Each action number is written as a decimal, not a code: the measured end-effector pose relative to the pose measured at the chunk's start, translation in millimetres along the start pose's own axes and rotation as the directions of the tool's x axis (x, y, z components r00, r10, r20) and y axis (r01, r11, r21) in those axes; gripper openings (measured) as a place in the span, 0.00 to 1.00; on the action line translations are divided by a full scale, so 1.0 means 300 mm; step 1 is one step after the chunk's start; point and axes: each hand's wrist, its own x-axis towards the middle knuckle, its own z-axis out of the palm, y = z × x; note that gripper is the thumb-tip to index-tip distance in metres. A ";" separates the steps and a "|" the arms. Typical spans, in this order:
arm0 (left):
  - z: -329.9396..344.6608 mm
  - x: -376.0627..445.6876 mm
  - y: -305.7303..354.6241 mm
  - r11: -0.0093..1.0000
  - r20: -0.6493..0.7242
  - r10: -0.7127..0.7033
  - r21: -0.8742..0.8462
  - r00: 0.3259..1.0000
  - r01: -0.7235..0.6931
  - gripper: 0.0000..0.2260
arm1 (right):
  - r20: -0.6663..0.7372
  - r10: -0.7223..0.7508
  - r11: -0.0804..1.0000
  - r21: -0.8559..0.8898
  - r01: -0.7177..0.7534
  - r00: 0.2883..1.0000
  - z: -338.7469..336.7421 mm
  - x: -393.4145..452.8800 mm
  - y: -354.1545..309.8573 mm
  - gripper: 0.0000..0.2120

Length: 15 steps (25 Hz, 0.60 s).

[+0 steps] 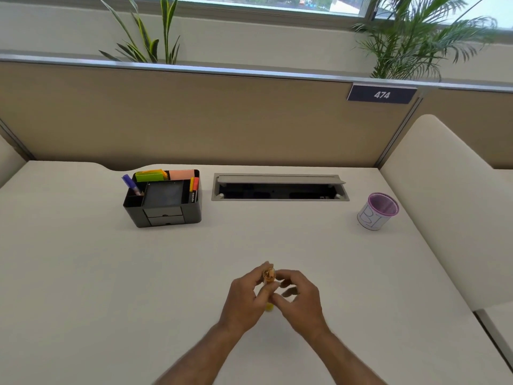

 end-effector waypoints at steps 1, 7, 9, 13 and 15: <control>0.017 0.015 0.016 1.000 0.010 0.009 -0.010 1.000 -0.009 0.19 | -0.019 -0.003 1.000 0.026 0.003 1.000 -0.009 0.009 -0.014 0.19; 0.123 0.128 0.095 0.997 0.103 0.060 -0.046 0.993 -0.055 0.19 | -0.111 0.024 0.996 0.090 -0.014 0.993 -0.123 0.100 0.000 0.16; 0.156 0.179 0.091 0.999 0.176 0.042 0.001 0.983 -0.043 0.22 | -0.160 0.037 0.994 0.111 -0.019 0.986 -0.182 0.141 0.012 0.15; 0.236 0.301 0.049 0.941 0.205 -0.084 0.340 0.975 0.010 0.31 | -0.334 0.098 0.994 0.074 -0.077 0.938 -0.340 0.269 0.042 0.18; 0.276 0.357 0.015 0.876 0.259 -0.083 0.479 0.962 -0.053 0.35 | -0.418 0.104 0.994 0.012 -0.108 0.902 -0.441 0.350 0.070 0.18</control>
